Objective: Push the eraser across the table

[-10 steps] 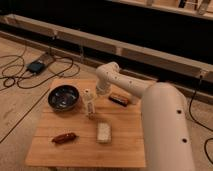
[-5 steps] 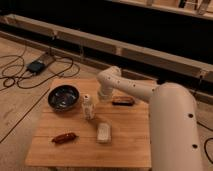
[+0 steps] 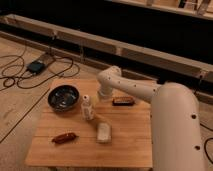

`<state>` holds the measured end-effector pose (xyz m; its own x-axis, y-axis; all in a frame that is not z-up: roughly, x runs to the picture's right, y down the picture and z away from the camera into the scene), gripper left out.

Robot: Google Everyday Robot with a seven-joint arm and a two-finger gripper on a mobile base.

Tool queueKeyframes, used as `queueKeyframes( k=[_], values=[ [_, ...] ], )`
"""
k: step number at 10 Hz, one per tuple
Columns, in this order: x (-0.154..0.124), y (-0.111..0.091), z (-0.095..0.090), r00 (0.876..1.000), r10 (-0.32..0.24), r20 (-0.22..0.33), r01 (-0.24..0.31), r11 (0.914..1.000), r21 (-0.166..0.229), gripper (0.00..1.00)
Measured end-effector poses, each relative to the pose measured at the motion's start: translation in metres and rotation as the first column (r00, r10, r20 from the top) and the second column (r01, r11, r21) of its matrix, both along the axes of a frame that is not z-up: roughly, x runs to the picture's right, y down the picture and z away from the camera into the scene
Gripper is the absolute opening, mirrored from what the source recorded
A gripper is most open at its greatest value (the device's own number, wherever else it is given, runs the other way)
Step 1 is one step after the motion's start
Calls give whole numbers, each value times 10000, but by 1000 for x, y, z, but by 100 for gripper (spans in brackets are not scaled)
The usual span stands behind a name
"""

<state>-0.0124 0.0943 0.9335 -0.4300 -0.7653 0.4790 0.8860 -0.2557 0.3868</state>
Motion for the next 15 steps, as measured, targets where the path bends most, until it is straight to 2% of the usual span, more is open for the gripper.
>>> queueKeyframes(
  k=[5,9,12,15],
  values=[
    [31,-31,30,9988,478,-140,-469,9972,585,80],
    [50,-45,45,9974,649,-325,-618,9942,884,80],
    [51,-46,48,9976,594,-366,-560,9946,872,80],
    [47,-32,44,9973,624,-376,-600,9963,623,80]
  ],
)
